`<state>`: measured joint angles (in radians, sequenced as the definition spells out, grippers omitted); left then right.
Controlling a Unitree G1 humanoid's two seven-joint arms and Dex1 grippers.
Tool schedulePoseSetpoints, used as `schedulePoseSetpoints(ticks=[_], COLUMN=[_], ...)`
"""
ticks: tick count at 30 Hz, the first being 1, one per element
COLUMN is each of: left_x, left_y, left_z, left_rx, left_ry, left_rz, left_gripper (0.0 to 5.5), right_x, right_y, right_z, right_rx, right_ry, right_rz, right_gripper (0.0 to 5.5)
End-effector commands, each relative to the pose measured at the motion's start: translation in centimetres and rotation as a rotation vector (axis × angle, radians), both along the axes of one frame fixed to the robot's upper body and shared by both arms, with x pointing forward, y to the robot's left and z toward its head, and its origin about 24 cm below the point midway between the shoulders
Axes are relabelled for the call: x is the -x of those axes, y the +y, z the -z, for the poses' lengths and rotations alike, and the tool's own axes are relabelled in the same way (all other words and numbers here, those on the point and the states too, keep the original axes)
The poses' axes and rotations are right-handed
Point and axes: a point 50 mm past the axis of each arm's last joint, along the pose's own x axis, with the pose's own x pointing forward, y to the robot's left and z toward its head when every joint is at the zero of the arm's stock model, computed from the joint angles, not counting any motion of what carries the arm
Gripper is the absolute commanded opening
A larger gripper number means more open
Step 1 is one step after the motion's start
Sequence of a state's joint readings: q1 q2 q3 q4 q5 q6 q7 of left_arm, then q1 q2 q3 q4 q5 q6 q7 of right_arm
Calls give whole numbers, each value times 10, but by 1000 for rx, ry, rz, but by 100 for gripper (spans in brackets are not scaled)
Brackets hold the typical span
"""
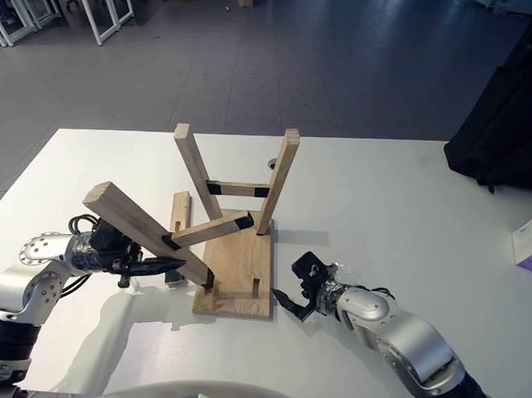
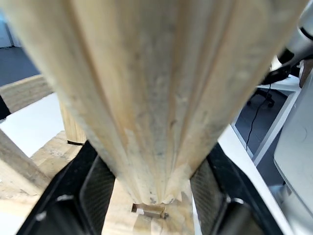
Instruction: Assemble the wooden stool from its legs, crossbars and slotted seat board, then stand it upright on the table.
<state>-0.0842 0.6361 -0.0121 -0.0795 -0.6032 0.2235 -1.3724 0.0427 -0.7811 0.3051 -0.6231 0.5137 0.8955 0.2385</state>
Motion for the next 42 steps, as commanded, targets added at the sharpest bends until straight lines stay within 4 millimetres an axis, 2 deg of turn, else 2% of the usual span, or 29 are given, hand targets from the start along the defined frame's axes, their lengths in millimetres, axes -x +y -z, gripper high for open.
schedulePoseSetpoints(ticks=[1, 11, 17, 22, 25, 28, 31, 33, 37, 39, 42], left_x=[-5, -3, -19, -33, -28, -15, 12, 15, 1, 0, -5], left_y=[1, 0, 10, 10, 6, -6, -20, -24, -35, -36, -32], left_z=[1, 11, 10, 5, 16, 30, 64, 77, 79, 79, 66], left_rx=[-28, -51, -167, -207, -316, -362, -490, -584, -528, -521, -499], left_ry=[-29, 12, -25, -66, -84, -109, 29, 52, 25, 4, -24], left_rz=[19, 64, 129, 135, 141, 127, 103, 58, -38, -17, 47], left_gripper=[205, 205, 205, 205, 205, 205, 205, 205, 205, 205, 205], right_x=[-6, -11, -11, -10, -10, -12, -14, -15, -22, -26, -26], right_y=[0, -1, 0, 3, 4, 2, -2, -5, -15, -17, -18], right_z=[-8, -9, -10, -11, -11, -11, -12, -13, -18, -20, -20], right_rx=[1, 10, 2, -6, -12, -12, -15, -17, -6, -8, -10], right_ry=[-24, -25, -27, -30, -35, -46, -56, -62, -84, -94, -99], right_rz=[-16, -35, -41, -45, -41, -11, 23, 38, 71, 81, 87], right_gripper=[465, 465, 465, 465, 465, 465, 465, 465, 465, 465, 465])
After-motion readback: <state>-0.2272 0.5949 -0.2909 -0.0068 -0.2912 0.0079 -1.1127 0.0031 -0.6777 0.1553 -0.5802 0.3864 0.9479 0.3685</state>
